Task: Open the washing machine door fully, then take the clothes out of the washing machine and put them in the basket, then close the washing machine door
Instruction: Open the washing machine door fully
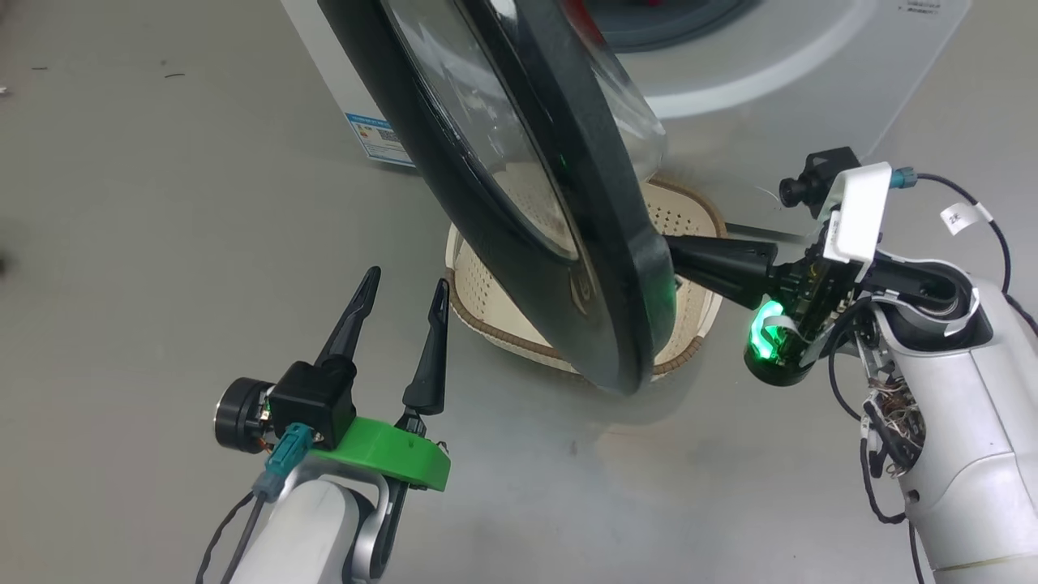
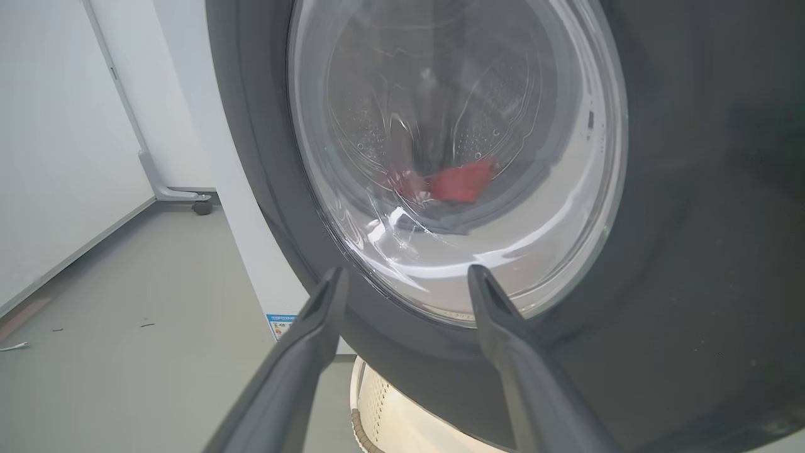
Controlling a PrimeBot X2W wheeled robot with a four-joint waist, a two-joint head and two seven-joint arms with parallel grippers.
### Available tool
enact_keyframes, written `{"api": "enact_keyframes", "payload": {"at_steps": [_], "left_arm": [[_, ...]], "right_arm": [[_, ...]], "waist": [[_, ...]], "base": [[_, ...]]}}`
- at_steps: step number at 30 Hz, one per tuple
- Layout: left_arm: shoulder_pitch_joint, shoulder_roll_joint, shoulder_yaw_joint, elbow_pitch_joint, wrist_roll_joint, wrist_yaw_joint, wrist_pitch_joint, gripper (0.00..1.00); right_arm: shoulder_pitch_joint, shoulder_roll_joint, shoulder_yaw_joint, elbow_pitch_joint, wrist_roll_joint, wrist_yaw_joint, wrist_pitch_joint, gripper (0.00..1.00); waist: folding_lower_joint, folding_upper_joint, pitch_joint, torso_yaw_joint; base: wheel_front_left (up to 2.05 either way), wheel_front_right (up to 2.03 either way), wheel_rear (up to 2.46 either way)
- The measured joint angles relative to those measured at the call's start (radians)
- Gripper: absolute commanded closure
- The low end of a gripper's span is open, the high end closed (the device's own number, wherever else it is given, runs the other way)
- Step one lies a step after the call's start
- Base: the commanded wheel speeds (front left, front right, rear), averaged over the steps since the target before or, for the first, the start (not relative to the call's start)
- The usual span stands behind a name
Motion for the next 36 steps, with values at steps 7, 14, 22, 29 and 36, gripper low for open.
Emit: {"api": "enact_keyframes", "payload": {"at_steps": [7,14,22,29,36], "left_arm": [[0.025,0.000,-0.002,0.017,0.008,0.000,0.000,0.00],[0.038,0.000,-0.003,0.018,0.008,0.000,0.000,0.00],[0.047,0.001,0.003,0.019,0.008,0.000,0.000,0.00],[0.056,0.001,0.002,0.021,0.008,0.000,0.000,0.00],[0.060,0.001,0.003,0.022,0.008,0.000,0.000,0.00]], "right_arm": [[0.053,0.037,0.030,-0.005,0.000,0.000,-0.009,1.00],[0.083,0.042,0.048,-0.012,0.000,0.000,-0.027,1.00],[0.106,0.051,0.073,-0.016,-0.001,-0.001,-0.047,1.00],[0.129,0.056,0.088,-0.020,-0.001,0.001,-0.059,1.00],[0.143,0.066,0.108,-0.025,0.001,0.000,-0.072,1.00]], "waist": [[0.0000,0.0000,-0.034,0.022],[0.0000,0.0000,-0.057,0.048],[0.0000,0.0000,-0.078,0.064],[0.0000,0.0000,-0.092,0.069],[0.0000,0.0000,-0.102,0.076]], "base": [[0.00,0.00,0.00],[0.00,0.00,0.00],[0.00,0.00,0.00],[0.00,0.00,0.00],[0.00,0.00,0.00]]}}
